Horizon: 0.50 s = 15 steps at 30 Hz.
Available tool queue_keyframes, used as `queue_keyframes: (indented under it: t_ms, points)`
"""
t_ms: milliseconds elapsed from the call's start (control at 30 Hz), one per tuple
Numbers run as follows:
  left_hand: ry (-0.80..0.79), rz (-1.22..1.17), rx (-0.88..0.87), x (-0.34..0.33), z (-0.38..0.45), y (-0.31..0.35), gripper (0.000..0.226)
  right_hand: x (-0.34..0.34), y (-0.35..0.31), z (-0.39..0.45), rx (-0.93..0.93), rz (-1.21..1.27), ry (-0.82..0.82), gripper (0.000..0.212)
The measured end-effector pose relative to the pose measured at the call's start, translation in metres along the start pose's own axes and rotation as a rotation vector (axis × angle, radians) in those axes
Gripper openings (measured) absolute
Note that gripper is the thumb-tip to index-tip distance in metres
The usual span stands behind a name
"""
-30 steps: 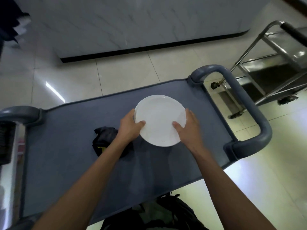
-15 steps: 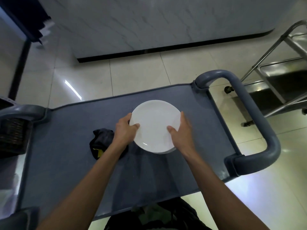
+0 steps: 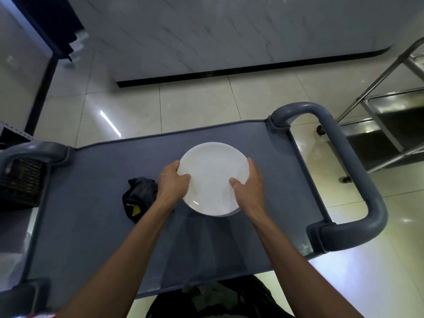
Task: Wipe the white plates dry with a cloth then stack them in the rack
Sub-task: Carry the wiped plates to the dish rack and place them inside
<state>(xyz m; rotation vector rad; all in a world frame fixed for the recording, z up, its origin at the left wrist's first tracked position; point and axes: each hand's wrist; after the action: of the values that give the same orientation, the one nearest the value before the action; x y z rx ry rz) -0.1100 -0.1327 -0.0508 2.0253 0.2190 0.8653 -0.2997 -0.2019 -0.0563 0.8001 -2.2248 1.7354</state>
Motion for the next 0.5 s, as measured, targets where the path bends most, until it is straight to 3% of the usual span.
queue_keyframes:
  t_ms: [500]
  points:
    - [0.047,-0.092,0.04,-0.007,-0.018,-0.001,0.037,0.007,-0.005,-0.005,0.026,0.057,0.038,0.069]
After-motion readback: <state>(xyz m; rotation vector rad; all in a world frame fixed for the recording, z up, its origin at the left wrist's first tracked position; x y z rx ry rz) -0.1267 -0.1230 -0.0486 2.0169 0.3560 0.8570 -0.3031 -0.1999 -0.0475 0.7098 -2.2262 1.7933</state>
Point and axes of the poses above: each hand's wrist, its own z-axis towards the middle knuckle, its own x-axis out of the back of the hand, y = z × x, and after that the axes turned 2 degrees about -z, right-handed
